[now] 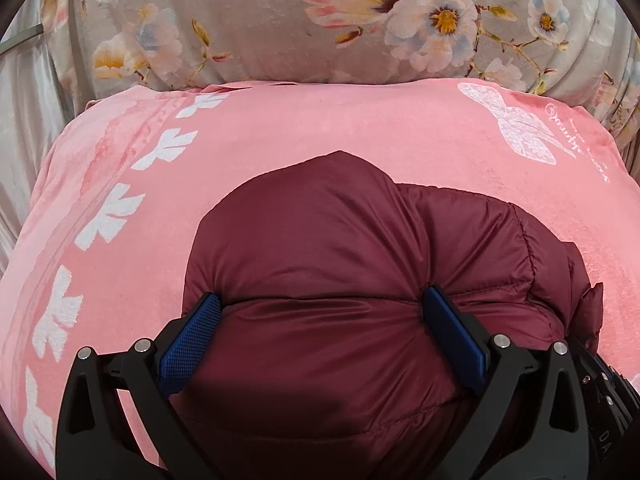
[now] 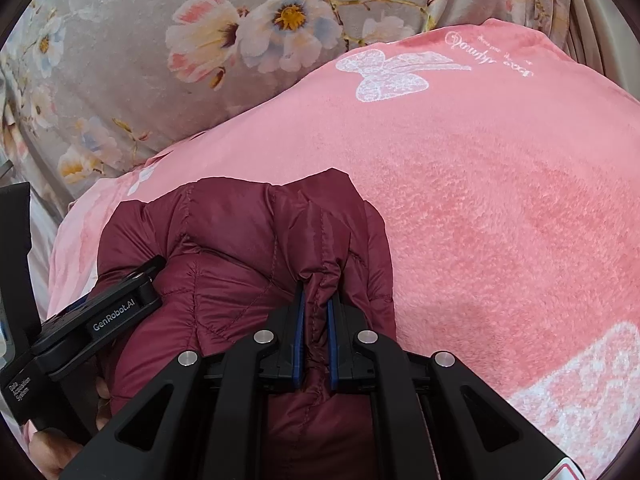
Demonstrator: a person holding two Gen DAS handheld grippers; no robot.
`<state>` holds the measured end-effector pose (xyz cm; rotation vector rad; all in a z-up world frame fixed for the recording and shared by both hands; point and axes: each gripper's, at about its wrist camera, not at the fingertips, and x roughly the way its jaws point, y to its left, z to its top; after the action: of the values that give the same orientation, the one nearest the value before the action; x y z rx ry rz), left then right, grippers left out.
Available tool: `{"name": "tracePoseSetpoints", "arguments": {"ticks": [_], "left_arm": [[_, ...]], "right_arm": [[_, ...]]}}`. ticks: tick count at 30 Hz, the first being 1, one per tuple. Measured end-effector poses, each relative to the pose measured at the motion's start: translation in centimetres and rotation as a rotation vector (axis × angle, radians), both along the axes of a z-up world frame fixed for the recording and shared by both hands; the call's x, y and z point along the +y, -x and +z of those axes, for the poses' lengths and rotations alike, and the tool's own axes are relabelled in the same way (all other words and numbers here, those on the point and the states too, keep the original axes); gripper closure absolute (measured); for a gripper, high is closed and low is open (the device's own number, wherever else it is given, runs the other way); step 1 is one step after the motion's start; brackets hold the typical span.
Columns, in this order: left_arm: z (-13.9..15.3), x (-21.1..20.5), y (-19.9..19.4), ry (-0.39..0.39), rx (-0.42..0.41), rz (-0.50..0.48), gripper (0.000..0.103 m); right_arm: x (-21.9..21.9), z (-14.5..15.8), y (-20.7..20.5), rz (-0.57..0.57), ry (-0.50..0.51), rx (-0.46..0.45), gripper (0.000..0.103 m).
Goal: Fold large clothes
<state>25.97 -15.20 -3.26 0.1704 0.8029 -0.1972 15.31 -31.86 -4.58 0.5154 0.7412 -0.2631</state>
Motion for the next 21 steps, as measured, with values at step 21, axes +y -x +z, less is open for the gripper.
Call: {"name": "tracePoseSetpoints", "arguments": {"ticks": [21], "left_arm": [[0.5, 0.7, 0.7, 0.009, 0.014, 0.0, 0.005]], "right_arm": [[-2.0, 0.6, 3.9, -0.124, -0.122, -0.145, 0.072]]}}
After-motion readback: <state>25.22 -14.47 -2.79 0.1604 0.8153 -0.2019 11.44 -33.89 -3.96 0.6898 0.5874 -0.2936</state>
